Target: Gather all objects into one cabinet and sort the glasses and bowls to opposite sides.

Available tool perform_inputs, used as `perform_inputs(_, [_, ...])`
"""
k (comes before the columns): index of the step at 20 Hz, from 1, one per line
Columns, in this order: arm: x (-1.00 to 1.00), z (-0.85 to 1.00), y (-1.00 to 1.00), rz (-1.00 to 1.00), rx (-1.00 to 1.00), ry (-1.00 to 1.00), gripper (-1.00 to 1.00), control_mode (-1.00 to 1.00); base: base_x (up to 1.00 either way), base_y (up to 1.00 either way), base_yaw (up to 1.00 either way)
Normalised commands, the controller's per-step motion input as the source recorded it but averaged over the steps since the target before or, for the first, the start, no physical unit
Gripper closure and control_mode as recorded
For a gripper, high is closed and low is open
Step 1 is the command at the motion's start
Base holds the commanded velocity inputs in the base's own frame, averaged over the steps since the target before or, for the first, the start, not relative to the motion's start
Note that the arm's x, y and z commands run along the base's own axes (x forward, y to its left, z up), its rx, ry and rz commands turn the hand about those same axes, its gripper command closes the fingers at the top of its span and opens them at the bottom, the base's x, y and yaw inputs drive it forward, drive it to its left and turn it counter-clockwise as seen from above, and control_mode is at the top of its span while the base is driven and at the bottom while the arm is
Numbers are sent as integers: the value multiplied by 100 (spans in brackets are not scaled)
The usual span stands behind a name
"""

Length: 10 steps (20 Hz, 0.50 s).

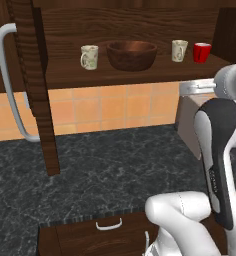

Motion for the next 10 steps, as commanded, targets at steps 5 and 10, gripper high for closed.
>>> perform_inputs(5, [-14, 0, 49, 1, -3, 0, -100, -100, 0, 0, 0])
perform_inputs(10, [-7, 8, 41, 0, -2, 2, -100, -100, 0, 0, 0])
